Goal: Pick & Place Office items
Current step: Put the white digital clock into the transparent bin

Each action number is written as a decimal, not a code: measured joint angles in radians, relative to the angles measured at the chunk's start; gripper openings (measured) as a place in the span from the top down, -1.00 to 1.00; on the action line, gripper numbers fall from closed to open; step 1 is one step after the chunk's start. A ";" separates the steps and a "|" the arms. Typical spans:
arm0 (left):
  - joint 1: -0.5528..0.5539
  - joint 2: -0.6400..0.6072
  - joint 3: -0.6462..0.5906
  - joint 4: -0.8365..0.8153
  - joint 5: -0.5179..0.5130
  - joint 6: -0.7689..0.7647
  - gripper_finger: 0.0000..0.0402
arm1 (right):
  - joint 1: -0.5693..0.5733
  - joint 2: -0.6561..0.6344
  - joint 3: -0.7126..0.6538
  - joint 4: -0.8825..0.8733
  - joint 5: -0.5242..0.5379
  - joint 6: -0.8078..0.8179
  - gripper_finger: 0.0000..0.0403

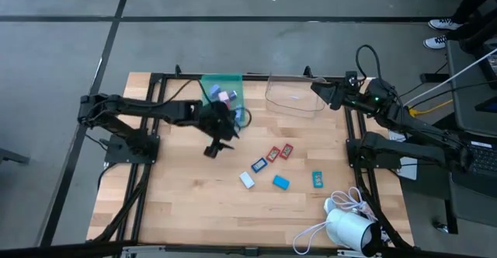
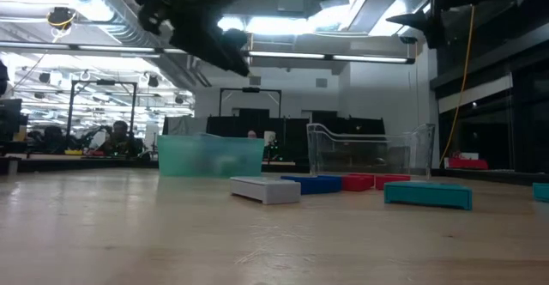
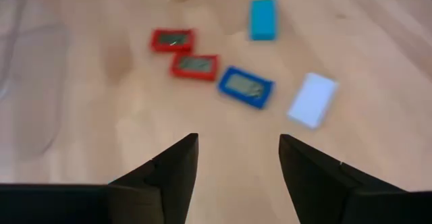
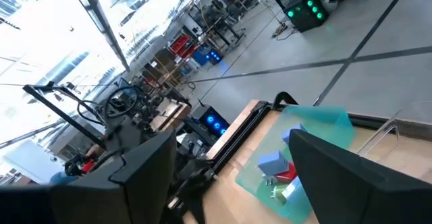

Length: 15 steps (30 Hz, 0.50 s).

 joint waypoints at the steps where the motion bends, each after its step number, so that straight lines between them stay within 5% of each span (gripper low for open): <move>1: -0.021 0.000 0.000 0.000 0.007 0.006 0.02 | 0.000 0.000 0.000 0.000 -0.001 0.000 -0.45; 9: -0.185 0.096 0.017 -0.008 0.015 -0.004 0.09 | 0.000 0.000 0.000 0.000 -0.057 -0.026 -0.45; 15: -0.254 0.331 0.211 -0.088 0.017 0.016 0.09 | 0.000 0.000 0.000 -0.001 -0.136 -0.026 -0.45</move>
